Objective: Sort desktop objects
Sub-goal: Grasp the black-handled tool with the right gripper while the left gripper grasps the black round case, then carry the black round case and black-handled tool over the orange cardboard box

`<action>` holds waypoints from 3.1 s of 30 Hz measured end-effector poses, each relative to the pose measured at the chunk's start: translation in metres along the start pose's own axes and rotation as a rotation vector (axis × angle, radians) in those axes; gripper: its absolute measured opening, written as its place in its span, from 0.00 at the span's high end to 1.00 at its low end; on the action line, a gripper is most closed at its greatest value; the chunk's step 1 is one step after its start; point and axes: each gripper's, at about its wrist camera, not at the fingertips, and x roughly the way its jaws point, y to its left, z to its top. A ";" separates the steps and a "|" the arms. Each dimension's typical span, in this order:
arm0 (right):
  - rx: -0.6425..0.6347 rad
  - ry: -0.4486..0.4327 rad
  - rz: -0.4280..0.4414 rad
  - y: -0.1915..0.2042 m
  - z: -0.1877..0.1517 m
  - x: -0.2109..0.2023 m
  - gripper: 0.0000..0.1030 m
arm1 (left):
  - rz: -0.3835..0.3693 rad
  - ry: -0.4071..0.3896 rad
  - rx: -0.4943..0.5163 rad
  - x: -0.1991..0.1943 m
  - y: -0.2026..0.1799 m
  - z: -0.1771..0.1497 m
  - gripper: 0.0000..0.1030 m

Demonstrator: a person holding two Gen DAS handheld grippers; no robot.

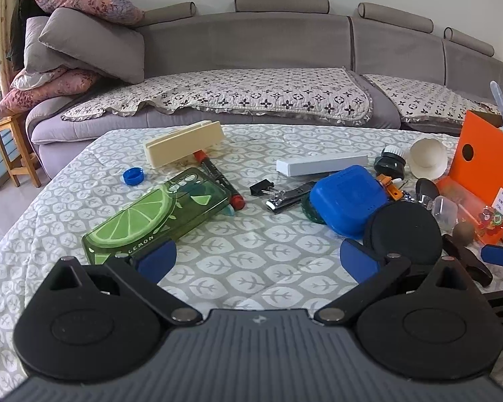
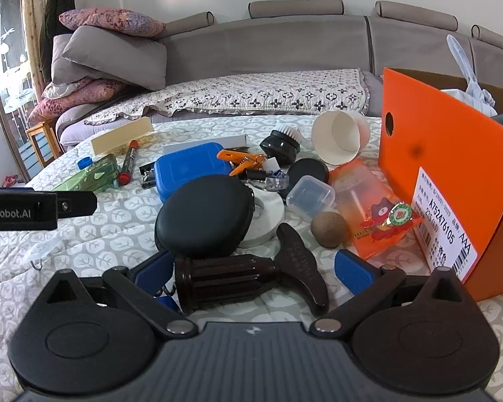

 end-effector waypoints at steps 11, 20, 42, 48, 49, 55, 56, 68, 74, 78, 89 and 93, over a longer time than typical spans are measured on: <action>0.005 0.015 -0.006 0.000 -0.001 0.002 0.00 | -0.002 -0.002 -0.005 0.000 -0.004 0.001 0.00; 0.041 0.009 0.018 -0.004 0.000 0.000 0.11 | -0.008 -0.003 -0.013 0.001 -0.007 0.002 0.00; -0.069 -0.035 -0.065 -0.017 -0.019 -0.044 0.12 | -0.141 -0.020 0.052 0.010 -0.062 0.003 0.00; -0.055 -0.050 -0.075 -0.031 -0.023 -0.056 0.12 | -0.148 0.049 0.060 0.034 -0.089 0.010 0.00; -0.053 -0.055 -0.076 -0.031 -0.024 -0.058 0.12 | -0.147 0.070 0.057 0.039 -0.090 0.009 0.00; -0.043 -0.080 -0.075 -0.033 -0.025 -0.067 0.12 | -0.156 0.171 0.053 0.056 -0.092 0.002 0.23; -0.043 -0.086 -0.077 -0.032 -0.025 -0.071 0.12 | -0.154 0.164 0.055 0.052 -0.091 0.002 0.24; -0.038 -0.180 -0.086 -0.018 -0.010 -0.102 0.12 | -0.071 0.042 0.018 -0.007 -0.078 0.016 0.26; -0.042 -0.228 -0.107 -0.014 -0.001 -0.112 0.12 | -0.034 0.000 0.016 -0.026 -0.073 0.024 0.26; -0.051 -0.235 -0.144 -0.016 0.002 -0.116 0.12 | -0.021 -0.020 0.012 -0.038 -0.067 0.026 0.25; 0.008 -0.286 -0.205 -0.024 0.014 -0.154 0.12 | -0.062 -0.081 0.023 -0.083 -0.093 0.031 0.25; 0.011 -0.322 -0.211 -0.039 0.024 -0.166 0.12 | -0.053 -0.098 0.017 -0.084 -0.109 0.040 0.25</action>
